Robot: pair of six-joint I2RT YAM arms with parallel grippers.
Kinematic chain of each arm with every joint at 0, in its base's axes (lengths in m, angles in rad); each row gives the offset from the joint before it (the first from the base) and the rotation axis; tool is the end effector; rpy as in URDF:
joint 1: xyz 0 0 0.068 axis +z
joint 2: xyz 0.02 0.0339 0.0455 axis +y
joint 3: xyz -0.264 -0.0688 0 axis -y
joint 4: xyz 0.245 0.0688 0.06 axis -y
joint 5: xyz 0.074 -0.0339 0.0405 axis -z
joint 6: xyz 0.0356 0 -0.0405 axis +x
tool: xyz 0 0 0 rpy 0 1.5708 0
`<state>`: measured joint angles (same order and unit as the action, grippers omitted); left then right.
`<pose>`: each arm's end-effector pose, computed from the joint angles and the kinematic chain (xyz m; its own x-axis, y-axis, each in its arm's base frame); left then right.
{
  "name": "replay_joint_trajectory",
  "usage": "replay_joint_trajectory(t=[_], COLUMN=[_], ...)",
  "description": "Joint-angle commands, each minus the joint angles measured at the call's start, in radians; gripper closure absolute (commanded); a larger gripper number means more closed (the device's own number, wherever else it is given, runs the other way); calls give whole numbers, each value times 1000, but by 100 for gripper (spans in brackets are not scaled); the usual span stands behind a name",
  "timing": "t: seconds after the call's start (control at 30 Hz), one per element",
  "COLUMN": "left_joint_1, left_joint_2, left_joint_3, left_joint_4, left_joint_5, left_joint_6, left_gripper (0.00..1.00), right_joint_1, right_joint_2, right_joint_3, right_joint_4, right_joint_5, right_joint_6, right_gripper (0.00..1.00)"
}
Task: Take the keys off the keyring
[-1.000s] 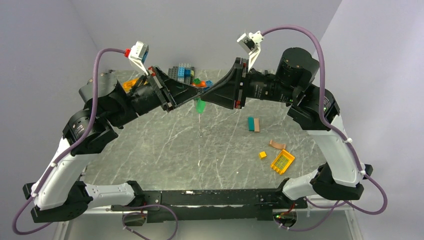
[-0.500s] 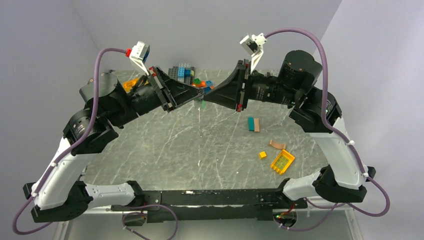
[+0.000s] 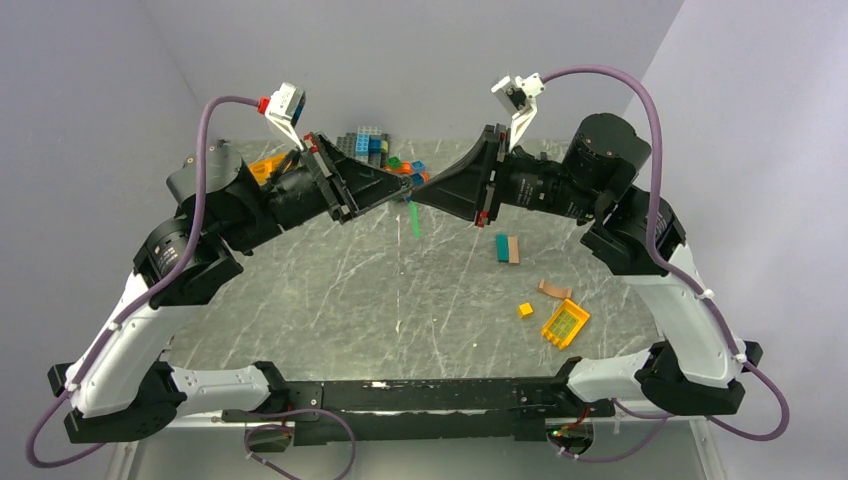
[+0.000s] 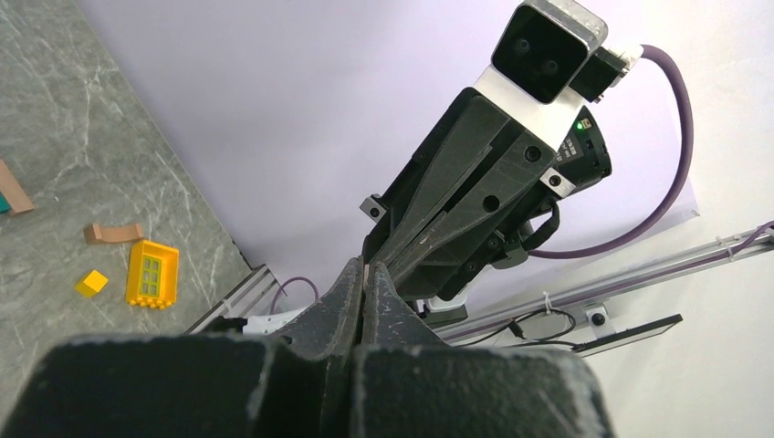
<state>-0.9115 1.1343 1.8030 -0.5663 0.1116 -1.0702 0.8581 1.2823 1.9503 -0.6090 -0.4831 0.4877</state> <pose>0.1024 -0.1386 0.5629 -0.7186 -0.4960 -0.4874 0.4645 0.1793 -0.8672 0.1218 0.1662 0.5717 -0.4220 0.1463 -0.8947 -0.8778 0.1807 0.4436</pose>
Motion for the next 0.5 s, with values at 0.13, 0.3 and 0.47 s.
replay_joint_trajectory(t=[0.13,0.3,0.47], left_joint_1=[-4,-3,-4], left_joint_2=[-21,-24,-27], left_joint_3=[-24,-25,-30], left_joint_4=[89,104,115], left_joint_5=[11,12,15], left_joint_6=[1,8,9], left_gripper=[91,80,75], right_joint_1=[3,2,4], right_joint_2=[-47,-53,-53], right_joint_3=[-20,-28,-24], right_joint_4=[116,118,115], right_joint_5=[21,19,20], right_joint_6=[50,54,54], right_gripper=[100,100,100])
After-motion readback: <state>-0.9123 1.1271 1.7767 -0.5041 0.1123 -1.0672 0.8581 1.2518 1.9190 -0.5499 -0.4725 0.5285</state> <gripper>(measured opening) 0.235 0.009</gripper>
